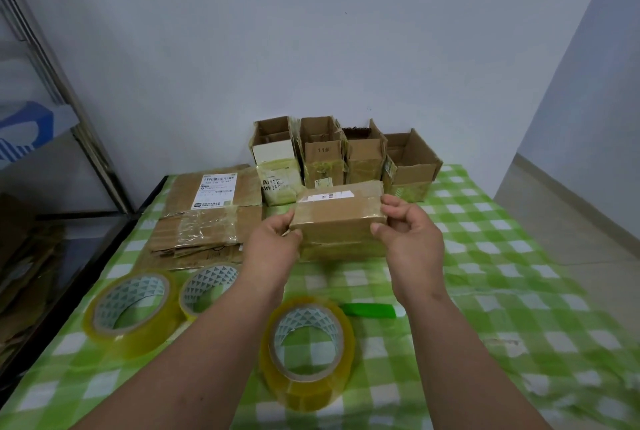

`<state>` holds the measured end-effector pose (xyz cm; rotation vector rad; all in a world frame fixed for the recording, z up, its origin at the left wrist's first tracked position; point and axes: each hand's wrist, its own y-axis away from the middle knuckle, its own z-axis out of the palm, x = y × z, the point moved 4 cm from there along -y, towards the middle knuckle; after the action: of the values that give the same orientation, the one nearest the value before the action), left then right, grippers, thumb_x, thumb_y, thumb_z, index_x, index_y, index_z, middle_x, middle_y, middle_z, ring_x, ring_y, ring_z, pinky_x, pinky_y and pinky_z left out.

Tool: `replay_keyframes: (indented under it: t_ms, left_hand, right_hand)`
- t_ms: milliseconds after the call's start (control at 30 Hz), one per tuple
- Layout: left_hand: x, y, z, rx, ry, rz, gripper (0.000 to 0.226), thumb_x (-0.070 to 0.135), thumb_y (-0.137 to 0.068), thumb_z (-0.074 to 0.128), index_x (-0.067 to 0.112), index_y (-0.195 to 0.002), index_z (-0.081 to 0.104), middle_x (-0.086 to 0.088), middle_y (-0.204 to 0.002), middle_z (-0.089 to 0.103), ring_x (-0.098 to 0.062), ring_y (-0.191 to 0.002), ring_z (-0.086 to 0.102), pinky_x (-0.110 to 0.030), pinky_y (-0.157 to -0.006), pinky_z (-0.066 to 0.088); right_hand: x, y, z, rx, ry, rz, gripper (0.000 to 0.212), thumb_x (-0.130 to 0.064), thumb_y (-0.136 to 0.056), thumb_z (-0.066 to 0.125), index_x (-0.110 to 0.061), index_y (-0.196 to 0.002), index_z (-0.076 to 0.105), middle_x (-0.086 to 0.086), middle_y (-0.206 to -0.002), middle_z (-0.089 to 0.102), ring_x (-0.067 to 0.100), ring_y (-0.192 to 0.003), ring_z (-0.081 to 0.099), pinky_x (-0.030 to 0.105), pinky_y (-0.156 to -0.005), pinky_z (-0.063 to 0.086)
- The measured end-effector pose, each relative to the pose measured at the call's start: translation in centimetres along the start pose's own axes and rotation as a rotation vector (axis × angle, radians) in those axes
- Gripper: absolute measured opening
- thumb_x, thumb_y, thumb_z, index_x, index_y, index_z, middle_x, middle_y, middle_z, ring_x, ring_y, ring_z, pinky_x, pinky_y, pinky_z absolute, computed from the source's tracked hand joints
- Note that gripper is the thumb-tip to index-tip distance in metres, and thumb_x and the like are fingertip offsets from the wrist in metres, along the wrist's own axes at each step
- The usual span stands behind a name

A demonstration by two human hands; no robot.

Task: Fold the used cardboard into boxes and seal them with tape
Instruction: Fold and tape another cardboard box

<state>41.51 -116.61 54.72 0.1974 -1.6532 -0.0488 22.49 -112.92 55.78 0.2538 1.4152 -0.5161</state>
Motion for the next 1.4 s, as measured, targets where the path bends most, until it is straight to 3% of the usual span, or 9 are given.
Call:
replay_keyframes:
  t_ms: [133,267,400,567,767,1000,1100,1233,1400]
  left_hand:
    - [-1.4,-0.3,0.2,-0.003,0.109,-0.174,0.016,0.02,-0.087,0.072,0.018,-0.103,0.07,-0.004,-0.108,0.071,-0.025,-0.104,0.065,-0.047,-0.1,0.05]
    - [-1.2,-0.1,0.5,0.045,0.038,-0.129,0.005,0.021,-0.087,0.075,0.018,-0.088,0.072,-0.003,-0.096,0.074,-0.022,-0.097,0.067,-0.047,-0.096,0.053]
    - [-0.6,0.1,1.1,0.036,-0.044,-0.059,0.021,0.014,-0.093,0.066,0.017,-0.114,0.069,0.001,-0.111,0.069,-0.016,-0.1,0.062,-0.041,-0.1,0.05]
    - [-0.8,-0.1,0.8,0.105,-0.022,-0.01,0.032,-0.006,-0.091,0.059,0.02,-0.103,0.073,0.008,-0.097,0.074,-0.008,-0.09,0.067,-0.026,-0.085,0.053]
    - [-1.1,0.3,1.0,-0.013,-0.235,0.008,0.043,0.023,-0.096,0.062,0.01,-0.137,0.054,-0.002,-0.128,0.065,-0.014,-0.105,0.057,-0.03,-0.096,0.043]
    - [-1.4,-0.8,0.6,-0.097,-0.112,-0.141,0.062,0.047,-0.093,0.062,0.024,-0.146,0.039,-0.006,-0.143,0.05,-0.026,-0.126,0.049,-0.044,-0.109,0.039]
    - [-1.4,-1.5,0.4,-0.039,-0.002,-0.187,0.068,0.064,-0.084,0.061,0.028,-0.139,0.043,-0.006,-0.138,0.052,-0.026,-0.121,0.052,-0.052,-0.11,0.038]
    - [-1.5,-2.2,0.3,-0.036,0.078,-0.263,0.059,0.055,-0.09,0.059,0.017,-0.135,0.049,-0.004,-0.135,0.053,-0.023,-0.116,0.053,-0.05,-0.11,0.04]
    - [-2.0,-2.8,1.4,-0.09,0.125,-0.326,0.04,0.021,-0.099,0.059,0.01,-0.136,0.052,-0.006,-0.142,0.048,-0.026,-0.133,0.042,-0.044,-0.112,0.039]
  right_hand:
    - [1.2,0.2,-0.9,0.006,0.145,0.101,0.022,0.007,-0.085,0.063,-0.015,-0.083,0.065,-0.006,-0.114,0.068,0.005,-0.099,0.065,0.023,-0.085,0.052]
    - [2.2,0.4,-2.0,0.092,0.242,0.162,0.007,-0.017,-0.091,0.068,-0.015,-0.092,0.062,-0.008,-0.102,0.067,0.013,-0.096,0.063,0.026,-0.075,0.045]
    - [2.3,-0.1,-1.1,-0.003,0.31,0.261,0.031,-0.023,-0.1,0.056,-0.017,-0.13,0.057,-0.01,-0.105,0.059,0.014,-0.099,0.053,0.032,-0.088,0.042]
    - [1.8,-0.2,-1.0,-0.018,0.17,0.125,0.03,0.0,-0.094,0.058,-0.029,-0.094,0.064,-0.015,-0.1,0.069,-0.003,-0.098,0.063,0.009,-0.073,0.048]
    - [4.1,0.7,-1.6,-0.006,0.363,0.193,0.023,0.001,-0.086,0.063,-0.023,-0.087,0.064,-0.005,-0.096,0.073,0.014,-0.094,0.068,0.039,-0.09,0.054]
    - [4.6,0.3,-2.0,0.021,0.133,0.324,0.015,-0.012,-0.084,0.075,-0.009,-0.071,0.068,-0.003,-0.1,0.073,0.018,-0.091,0.068,0.036,-0.087,0.055]
    - [4.4,0.4,-2.1,-0.007,0.147,0.323,0.011,-0.012,-0.084,0.074,-0.014,-0.091,0.066,-0.001,-0.103,0.069,0.02,-0.095,0.065,0.031,-0.081,0.052]
    - [4.5,0.2,-2.4,-0.077,0.038,0.378,0.068,0.0,-0.089,0.058,-0.028,-0.148,0.037,-0.003,-0.135,0.045,0.024,-0.106,0.061,0.038,-0.09,0.051]
    - [4.7,0.3,-1.5,-0.271,0.236,0.399,0.058,0.004,-0.087,0.058,-0.028,-0.135,0.052,0.0,-0.111,0.068,0.018,-0.081,0.064,0.028,-0.066,0.05]
